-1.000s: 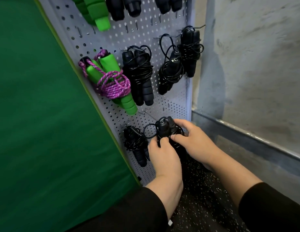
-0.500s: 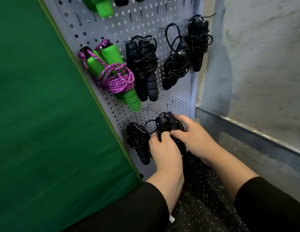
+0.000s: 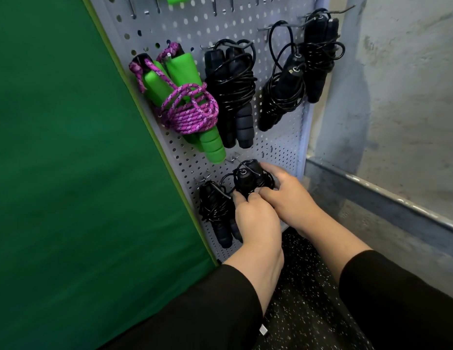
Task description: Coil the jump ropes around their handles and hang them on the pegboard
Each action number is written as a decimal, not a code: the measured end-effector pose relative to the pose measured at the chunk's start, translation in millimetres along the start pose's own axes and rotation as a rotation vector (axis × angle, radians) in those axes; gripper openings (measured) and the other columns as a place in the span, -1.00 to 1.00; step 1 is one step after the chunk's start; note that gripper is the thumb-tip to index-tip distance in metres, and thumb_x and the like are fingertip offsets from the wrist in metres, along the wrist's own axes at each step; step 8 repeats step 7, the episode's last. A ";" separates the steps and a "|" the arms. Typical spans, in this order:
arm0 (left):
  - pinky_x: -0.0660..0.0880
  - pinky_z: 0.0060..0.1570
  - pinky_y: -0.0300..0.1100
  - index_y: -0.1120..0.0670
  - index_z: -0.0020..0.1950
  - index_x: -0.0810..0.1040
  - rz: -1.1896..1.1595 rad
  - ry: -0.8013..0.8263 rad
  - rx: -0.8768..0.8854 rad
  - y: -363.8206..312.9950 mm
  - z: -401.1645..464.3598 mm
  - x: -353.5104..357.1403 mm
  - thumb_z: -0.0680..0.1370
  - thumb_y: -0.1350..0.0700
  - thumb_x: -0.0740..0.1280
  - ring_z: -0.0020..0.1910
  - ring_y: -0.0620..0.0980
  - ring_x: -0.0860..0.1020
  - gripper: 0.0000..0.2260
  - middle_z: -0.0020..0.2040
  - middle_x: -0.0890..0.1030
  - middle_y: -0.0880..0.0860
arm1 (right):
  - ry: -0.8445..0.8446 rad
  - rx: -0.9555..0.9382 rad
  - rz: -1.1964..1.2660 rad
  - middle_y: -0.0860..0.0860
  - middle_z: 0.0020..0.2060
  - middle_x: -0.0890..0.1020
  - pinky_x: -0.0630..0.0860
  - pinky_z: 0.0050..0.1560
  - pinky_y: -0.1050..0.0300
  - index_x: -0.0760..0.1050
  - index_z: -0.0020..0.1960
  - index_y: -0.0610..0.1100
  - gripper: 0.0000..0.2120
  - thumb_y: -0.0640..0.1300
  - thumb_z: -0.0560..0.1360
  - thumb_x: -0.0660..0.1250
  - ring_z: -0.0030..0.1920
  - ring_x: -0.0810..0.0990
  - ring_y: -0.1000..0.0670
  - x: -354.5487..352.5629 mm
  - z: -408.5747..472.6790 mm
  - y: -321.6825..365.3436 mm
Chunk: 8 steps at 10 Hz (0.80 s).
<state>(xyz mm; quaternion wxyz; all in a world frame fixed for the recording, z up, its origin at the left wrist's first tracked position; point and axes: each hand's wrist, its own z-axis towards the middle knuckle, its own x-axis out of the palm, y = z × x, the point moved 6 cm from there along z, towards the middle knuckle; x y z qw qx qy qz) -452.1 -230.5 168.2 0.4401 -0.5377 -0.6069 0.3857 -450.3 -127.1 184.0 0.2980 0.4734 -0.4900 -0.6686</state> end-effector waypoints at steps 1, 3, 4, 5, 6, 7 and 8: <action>0.22 0.16 -0.31 -0.02 0.64 0.17 -0.039 -0.021 -0.025 6.3 5.1 -0.2 0.72 0.18 0.10 0.22 -0.10 0.37 -0.53 0.52 0.38 0.11 | 0.030 -0.020 -0.011 0.00 0.45 0.43 0.34 0.49 -0.08 0.34 0.55 -0.05 -0.33 -0.11 0.46 0.40 0.43 0.44 0.00 4.1 5.4 -0.1; 0.29 0.14 -0.23 0.09 0.62 0.22 -0.006 0.011 -0.050 8.4 15.9 -1.1 0.73 0.17 0.07 0.17 -0.05 0.38 -0.58 0.49 0.40 0.19 | 0.067 -0.013 -0.020 0.02 0.45 0.43 0.33 0.50 -0.07 0.31 0.57 0.01 -0.31 -0.06 0.46 0.40 0.45 0.42 0.03 9.3 11.9 -4.7; 0.24 0.15 -0.24 0.07 0.64 0.17 -0.022 -0.003 -0.057 7.0 15.0 -2.0 0.73 0.15 0.07 0.17 -0.09 0.34 -0.56 0.49 0.39 0.16 | 0.087 -0.018 -0.049 0.03 0.47 0.42 0.30 0.53 -0.03 0.26 0.59 -0.01 -0.35 -0.19 0.55 0.39 0.46 0.40 0.05 10.9 11.7 -5.8; 0.20 0.18 -0.25 0.06 0.65 0.12 -0.048 -0.002 -0.068 8.4 17.1 -1.1 0.73 0.13 0.09 0.28 -0.06 0.37 -0.53 0.52 0.36 0.14 | 0.111 -0.020 -0.079 0.05 0.52 0.37 0.24 0.56 0.02 0.19 0.61 -0.01 -0.34 -0.19 0.59 0.37 0.51 0.33 0.07 12.1 10.7 -5.0; 0.22 0.29 -0.20 0.06 0.65 0.13 -0.020 -0.019 -0.069 9.4 14.4 -2.4 0.72 0.13 0.10 0.46 0.02 0.34 -0.52 0.53 0.36 0.12 | 0.140 -0.030 -0.076 0.17 0.49 0.31 0.17 0.47 0.36 0.16 0.62 -0.01 -0.36 -0.23 0.62 0.32 0.48 0.26 0.20 11.8 7.5 -3.5; 0.25 0.49 -0.06 0.06 0.61 0.25 0.003 -0.039 -0.053 13.7 13.4 -5.0 0.69 0.14 0.11 0.48 0.08 0.37 -0.54 0.49 0.43 0.10 | 0.107 -0.051 -0.088 0.25 0.41 0.30 0.11 0.24 0.65 0.17 0.61 0.01 -0.38 -0.24 0.63 0.31 0.42 0.23 0.28 4.7 -2.1 0.1; 0.25 0.49 -0.06 0.06 0.61 0.25 0.003 -0.039 -0.053 13.7 13.4 -5.0 0.69 0.14 0.11 0.48 0.08 0.37 -0.54 0.49 0.43 0.10 | 0.107 -0.051 -0.088 0.25 0.41 0.30 0.11 0.24 0.65 0.17 0.61 0.01 -0.38 -0.24 0.63 0.31 0.42 0.23 0.28 4.7 -2.1 0.1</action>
